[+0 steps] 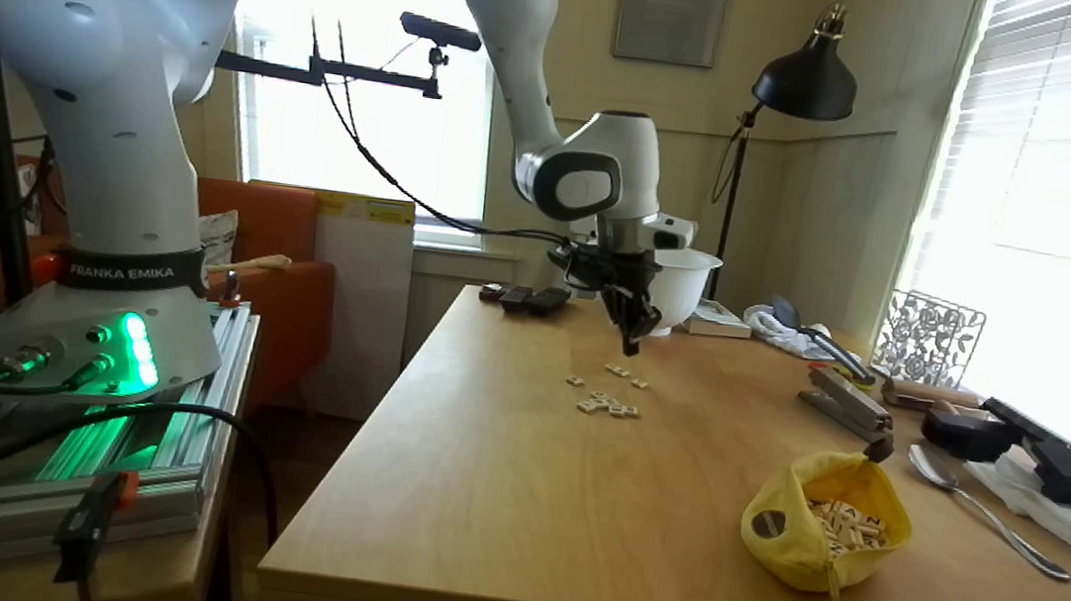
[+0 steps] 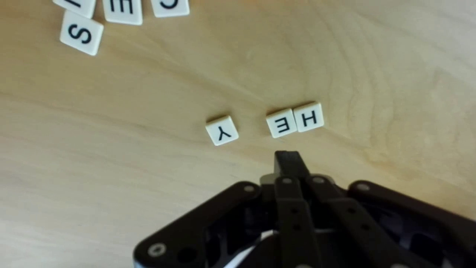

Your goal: Create the word 'Met'.

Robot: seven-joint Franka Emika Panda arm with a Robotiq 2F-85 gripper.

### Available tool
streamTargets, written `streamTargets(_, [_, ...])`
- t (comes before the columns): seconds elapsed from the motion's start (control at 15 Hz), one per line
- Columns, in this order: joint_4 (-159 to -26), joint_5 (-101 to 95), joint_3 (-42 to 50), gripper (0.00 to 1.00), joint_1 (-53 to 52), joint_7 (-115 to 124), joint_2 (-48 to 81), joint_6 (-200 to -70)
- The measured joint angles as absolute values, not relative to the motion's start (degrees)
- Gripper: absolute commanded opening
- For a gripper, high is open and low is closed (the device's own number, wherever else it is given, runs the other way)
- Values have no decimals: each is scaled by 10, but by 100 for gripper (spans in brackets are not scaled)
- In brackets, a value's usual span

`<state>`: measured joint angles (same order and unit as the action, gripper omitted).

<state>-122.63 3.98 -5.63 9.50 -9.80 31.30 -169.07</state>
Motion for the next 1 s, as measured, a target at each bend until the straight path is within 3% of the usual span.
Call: streamTargets(1.0, [-1221, 22, -66, 0, 150, -246, 315, -1660])
